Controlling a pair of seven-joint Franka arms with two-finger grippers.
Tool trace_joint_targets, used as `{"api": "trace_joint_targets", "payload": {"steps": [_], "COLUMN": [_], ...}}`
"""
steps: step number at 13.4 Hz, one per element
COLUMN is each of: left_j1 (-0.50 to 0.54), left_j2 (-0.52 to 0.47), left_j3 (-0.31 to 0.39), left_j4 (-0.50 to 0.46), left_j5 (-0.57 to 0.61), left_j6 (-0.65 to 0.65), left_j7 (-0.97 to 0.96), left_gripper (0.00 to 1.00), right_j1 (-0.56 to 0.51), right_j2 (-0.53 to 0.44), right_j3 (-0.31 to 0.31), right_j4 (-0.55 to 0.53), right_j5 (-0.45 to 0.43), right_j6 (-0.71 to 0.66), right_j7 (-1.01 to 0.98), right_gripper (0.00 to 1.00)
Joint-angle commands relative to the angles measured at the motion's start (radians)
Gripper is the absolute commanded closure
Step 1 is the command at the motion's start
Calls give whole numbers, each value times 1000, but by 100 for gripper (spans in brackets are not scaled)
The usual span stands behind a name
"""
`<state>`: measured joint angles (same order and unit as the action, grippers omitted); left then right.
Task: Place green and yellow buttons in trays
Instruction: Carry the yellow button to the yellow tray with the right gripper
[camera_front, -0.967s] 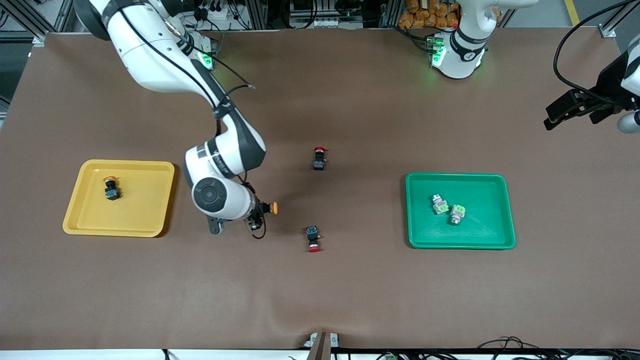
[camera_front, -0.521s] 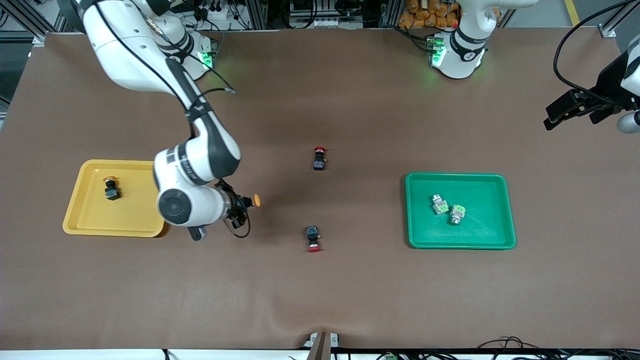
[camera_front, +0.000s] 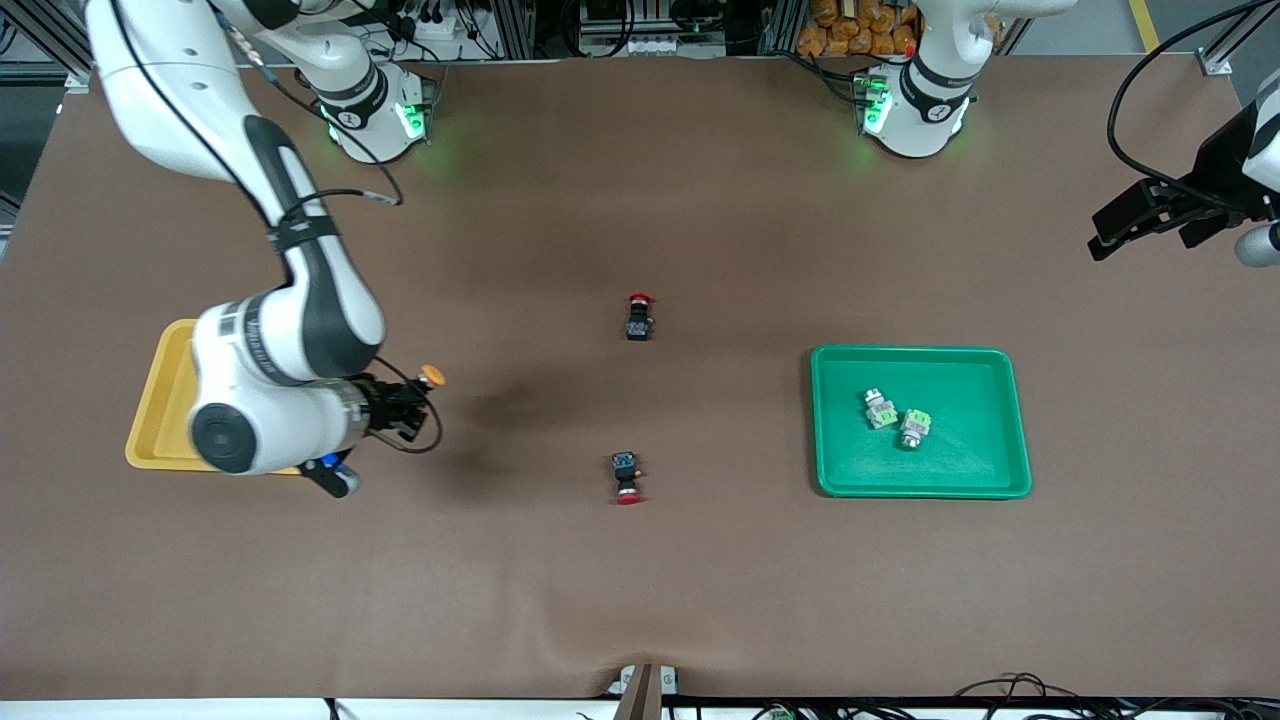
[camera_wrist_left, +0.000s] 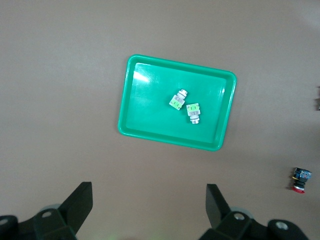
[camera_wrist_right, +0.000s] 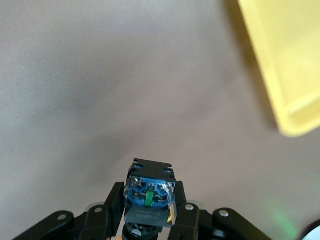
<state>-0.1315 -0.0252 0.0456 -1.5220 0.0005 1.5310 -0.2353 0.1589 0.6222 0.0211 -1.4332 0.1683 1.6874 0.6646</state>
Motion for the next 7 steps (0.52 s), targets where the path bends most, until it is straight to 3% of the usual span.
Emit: {"api": "trace_joint_targets", "payload": {"steps": [1,7], "left_j1": [6,7], "left_j2": [-12,-19], "left_j3": [-1,0], "left_j4": [-4,2], "left_j5": [-2,3], "left_j6": [-9,-19], "left_j7": [17,17], "left_gripper": [0,0], "right_j1": [-24,-24], "right_j2": [-76,-153], "right_j3": [-61,-173], "right_j4": [-119,-364], "right_j5": [-7,-15], "right_j6": [23,250], "right_j7": [-240,-511], "right_gripper": [100,100]}}
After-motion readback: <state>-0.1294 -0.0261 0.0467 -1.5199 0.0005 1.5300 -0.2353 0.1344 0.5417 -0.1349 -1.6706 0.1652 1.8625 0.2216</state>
